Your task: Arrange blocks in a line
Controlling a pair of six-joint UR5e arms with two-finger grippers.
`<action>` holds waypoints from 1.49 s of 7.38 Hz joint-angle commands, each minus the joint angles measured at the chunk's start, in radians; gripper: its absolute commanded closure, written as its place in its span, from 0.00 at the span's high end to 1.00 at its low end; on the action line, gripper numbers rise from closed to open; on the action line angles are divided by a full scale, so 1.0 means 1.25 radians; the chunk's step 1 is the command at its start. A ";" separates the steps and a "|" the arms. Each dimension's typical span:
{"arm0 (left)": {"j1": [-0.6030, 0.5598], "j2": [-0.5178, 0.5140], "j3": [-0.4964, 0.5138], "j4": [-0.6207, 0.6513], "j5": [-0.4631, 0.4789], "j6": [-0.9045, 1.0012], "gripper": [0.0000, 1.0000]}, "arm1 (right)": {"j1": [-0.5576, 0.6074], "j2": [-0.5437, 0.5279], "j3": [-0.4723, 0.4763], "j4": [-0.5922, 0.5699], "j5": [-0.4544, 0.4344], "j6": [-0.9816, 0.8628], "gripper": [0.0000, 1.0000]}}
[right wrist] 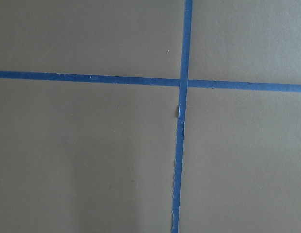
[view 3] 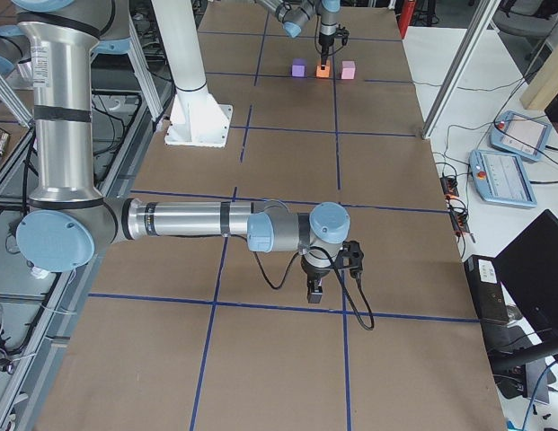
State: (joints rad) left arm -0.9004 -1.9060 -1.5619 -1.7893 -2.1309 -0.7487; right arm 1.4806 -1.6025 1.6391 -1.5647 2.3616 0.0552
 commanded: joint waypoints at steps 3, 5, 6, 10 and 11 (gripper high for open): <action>-0.065 -0.007 -0.025 0.008 -0.011 0.074 1.00 | 0.001 0.000 0.001 0.000 -0.001 0.000 1.00; -0.172 0.002 -0.055 0.019 -0.017 0.227 1.00 | 0.000 0.000 -0.001 0.000 -0.001 0.000 1.00; -0.209 0.004 -0.060 0.049 -0.035 0.306 1.00 | 0.001 0.000 -0.001 0.000 -0.001 0.000 1.00; -0.447 0.039 0.008 0.133 -0.089 0.594 1.00 | 0.001 0.001 0.001 0.000 -0.001 0.000 1.00; -0.461 0.065 0.043 0.134 -0.091 0.594 1.00 | 0.001 0.000 -0.001 0.000 0.001 0.000 1.00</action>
State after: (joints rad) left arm -1.4218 -1.8558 -1.5624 -1.6354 -2.2405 -0.0423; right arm 1.4815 -1.6020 1.6388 -1.5647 2.3614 0.0552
